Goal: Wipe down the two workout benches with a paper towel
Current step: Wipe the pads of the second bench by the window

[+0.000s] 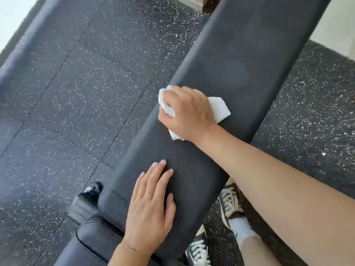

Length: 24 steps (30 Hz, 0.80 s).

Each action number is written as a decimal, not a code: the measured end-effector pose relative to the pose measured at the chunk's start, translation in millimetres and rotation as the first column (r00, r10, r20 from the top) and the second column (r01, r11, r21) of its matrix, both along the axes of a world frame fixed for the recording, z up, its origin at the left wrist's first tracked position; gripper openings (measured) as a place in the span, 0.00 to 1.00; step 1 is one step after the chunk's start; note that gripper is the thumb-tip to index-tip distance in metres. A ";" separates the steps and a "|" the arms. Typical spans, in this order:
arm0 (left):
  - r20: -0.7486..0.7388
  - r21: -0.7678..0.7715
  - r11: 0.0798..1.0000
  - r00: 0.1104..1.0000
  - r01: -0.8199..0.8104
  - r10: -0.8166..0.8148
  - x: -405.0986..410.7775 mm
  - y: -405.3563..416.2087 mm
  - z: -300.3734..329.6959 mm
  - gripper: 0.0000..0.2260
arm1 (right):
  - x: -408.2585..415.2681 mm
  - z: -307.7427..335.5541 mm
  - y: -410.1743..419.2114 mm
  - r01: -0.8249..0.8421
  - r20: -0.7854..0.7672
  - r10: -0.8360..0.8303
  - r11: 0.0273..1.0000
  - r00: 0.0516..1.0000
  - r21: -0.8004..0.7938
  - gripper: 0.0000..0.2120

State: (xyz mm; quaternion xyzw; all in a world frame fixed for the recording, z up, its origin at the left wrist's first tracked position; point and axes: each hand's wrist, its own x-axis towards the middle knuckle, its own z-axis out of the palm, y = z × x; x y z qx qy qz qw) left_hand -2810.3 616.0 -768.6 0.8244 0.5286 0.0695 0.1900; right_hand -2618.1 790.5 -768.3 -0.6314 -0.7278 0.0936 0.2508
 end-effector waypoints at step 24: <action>-0.235 -0.179 0.564 0.592 -0.806 0.771 -67.7 -6.3 10.6 0.25 | -107.4 3.8 11.1 -0.549 0.119 0.676 0.677 0.727 -0.490 0.11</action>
